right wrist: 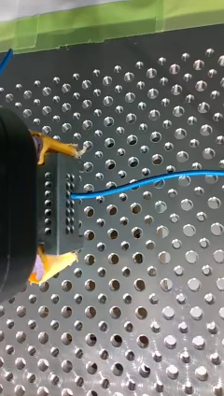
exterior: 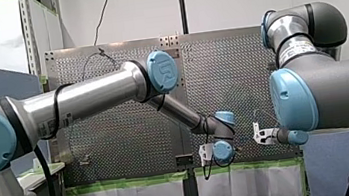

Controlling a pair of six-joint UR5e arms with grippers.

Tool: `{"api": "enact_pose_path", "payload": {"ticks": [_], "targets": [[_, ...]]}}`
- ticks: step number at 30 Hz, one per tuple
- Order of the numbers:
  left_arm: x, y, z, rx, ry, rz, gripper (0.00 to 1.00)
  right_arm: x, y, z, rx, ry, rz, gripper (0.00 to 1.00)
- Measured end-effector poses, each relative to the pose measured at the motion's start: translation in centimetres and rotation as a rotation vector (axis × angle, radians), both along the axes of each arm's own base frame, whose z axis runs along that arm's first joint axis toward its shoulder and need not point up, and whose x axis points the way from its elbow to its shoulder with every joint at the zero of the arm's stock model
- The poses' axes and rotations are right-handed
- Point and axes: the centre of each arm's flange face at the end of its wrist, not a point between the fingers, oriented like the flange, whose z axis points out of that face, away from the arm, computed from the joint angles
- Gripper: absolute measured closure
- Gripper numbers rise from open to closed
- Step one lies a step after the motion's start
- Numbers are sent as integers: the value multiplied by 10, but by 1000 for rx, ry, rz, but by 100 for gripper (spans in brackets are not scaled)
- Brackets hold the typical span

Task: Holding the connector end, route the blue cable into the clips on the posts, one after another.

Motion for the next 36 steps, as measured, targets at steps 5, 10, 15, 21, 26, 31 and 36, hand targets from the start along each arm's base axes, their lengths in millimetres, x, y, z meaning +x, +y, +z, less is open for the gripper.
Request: {"api": "enact_pose_path", "payload": {"ticks": [5, 10, 15, 21, 26, 31, 36], "targets": [[-9, -3, -2, -4, -4, -6, 0, 1, 1, -1, 2, 0, 1, 100], [-10, -8, 0, -28, -23, -11, 0, 2, 2, -2, 4, -1, 8, 100], [-8, -11, 3, -51, -50, -10, 0, 3, 3, -4, 6, -1, 12, 100], [-4, -11, 4, -61, -64, -1, 0, 3, 3, -5, 8, -2, 13, 100], [-4, -12, 4, -60, -67, -4, 0, 4, 3, -5, 8, -2, 14, 100], [-4, -12, 5, -58, -73, -4, 0, 4, 3, -6, 10, -2, 13, 100], [-3, -11, 5, -55, -72, 0, 0, 3, 3, -6, 10, -3, 12, 100]]}}
